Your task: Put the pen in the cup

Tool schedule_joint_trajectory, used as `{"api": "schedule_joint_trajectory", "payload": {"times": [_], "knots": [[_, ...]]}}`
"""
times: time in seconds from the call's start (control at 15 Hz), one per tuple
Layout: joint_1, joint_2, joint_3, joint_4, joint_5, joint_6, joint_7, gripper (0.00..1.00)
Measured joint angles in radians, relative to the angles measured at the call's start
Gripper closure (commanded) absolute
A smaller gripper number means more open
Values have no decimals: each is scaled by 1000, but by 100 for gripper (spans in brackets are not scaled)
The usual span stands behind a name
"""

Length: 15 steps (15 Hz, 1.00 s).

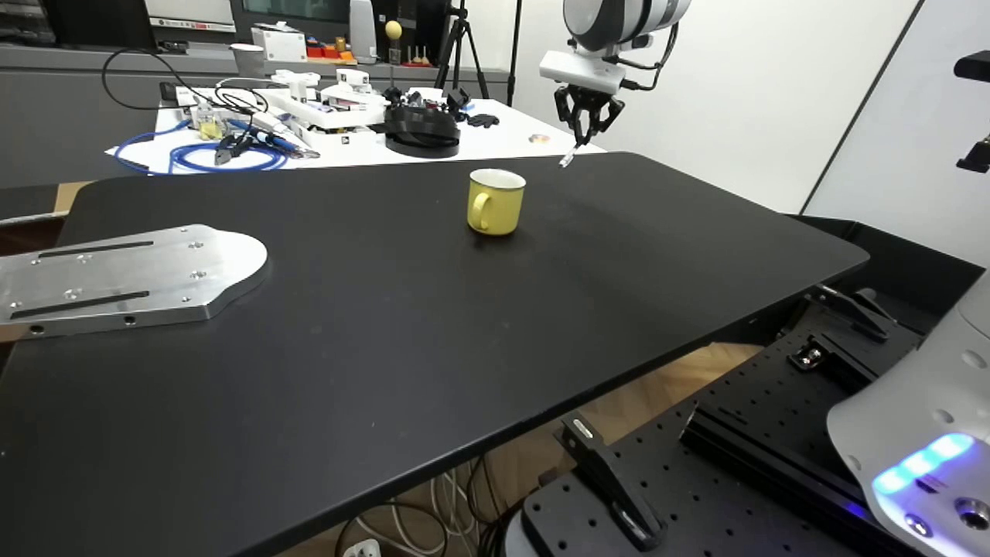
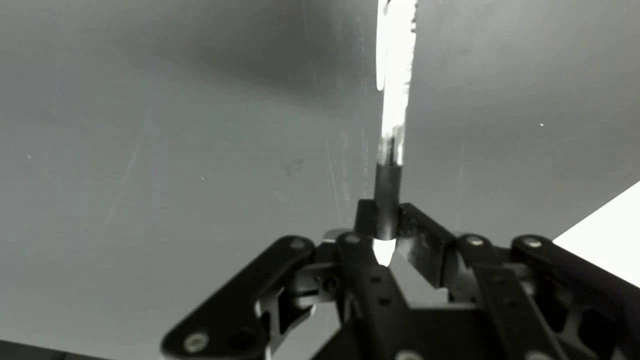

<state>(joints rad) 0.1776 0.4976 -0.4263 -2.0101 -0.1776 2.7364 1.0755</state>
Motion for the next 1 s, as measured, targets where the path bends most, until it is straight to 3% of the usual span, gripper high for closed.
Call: {"api": "schedule_joint_trajectory", "payload": {"times": [0.27,0.53,0.73,1.0], "knots": [[138,0,-132,-25,-192,124,139,95],[278,-3,-246,-36,-274,165,227,95],[355,-17,-286,-36,-277,162,249,95],[402,-54,-286,-47,-276,134,256,95]]}}
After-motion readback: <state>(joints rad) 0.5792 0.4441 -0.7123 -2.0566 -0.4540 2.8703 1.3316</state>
